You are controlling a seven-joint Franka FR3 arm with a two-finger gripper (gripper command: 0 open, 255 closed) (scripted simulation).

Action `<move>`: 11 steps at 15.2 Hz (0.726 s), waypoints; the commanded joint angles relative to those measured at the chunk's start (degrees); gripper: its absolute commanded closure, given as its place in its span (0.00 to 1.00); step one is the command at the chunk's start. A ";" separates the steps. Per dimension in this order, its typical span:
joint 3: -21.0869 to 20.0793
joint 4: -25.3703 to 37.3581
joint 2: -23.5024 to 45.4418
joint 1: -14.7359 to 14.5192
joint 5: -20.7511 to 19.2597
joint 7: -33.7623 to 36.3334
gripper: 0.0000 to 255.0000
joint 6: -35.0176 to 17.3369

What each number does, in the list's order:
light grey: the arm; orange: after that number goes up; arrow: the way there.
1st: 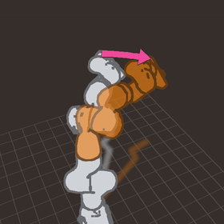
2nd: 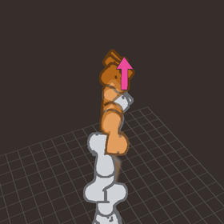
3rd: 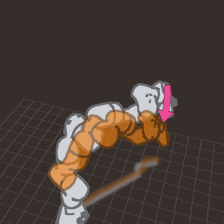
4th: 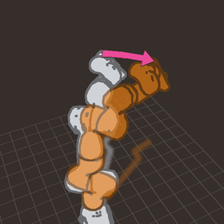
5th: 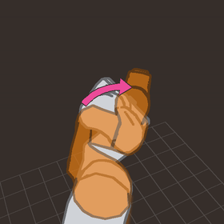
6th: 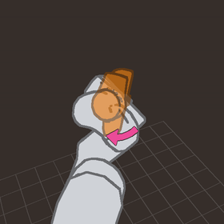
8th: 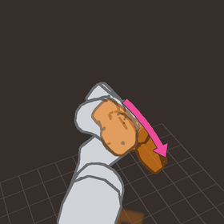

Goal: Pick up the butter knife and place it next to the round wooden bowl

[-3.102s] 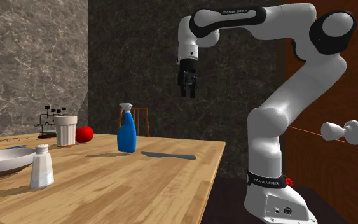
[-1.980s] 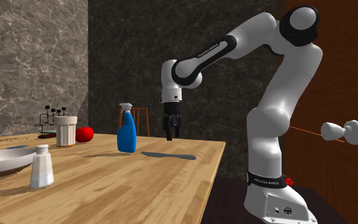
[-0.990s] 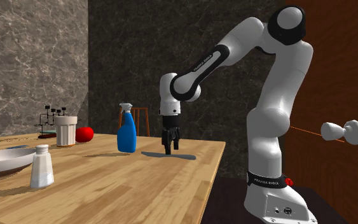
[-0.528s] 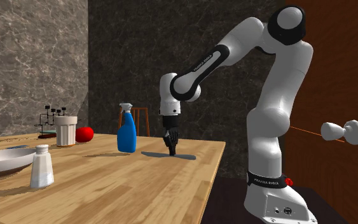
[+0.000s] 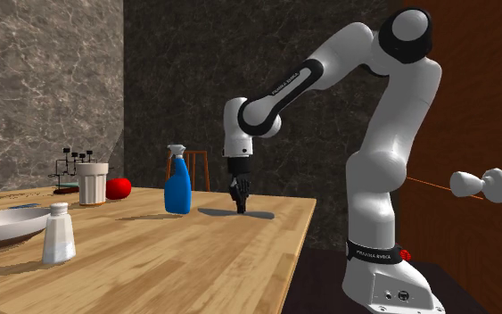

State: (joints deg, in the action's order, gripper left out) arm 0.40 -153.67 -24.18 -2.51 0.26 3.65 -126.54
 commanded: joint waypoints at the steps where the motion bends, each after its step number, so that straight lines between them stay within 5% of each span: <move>1: -0.03 0.67 -1.40 -0.01 0.00 0.05 1.00 2.09; 11: -0.06 5.75 -5.35 0.00 -0.03 0.12 1.00 11.12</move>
State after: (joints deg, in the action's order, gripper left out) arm 0.31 -148.46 -29.36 -2.53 0.24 3.81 -116.17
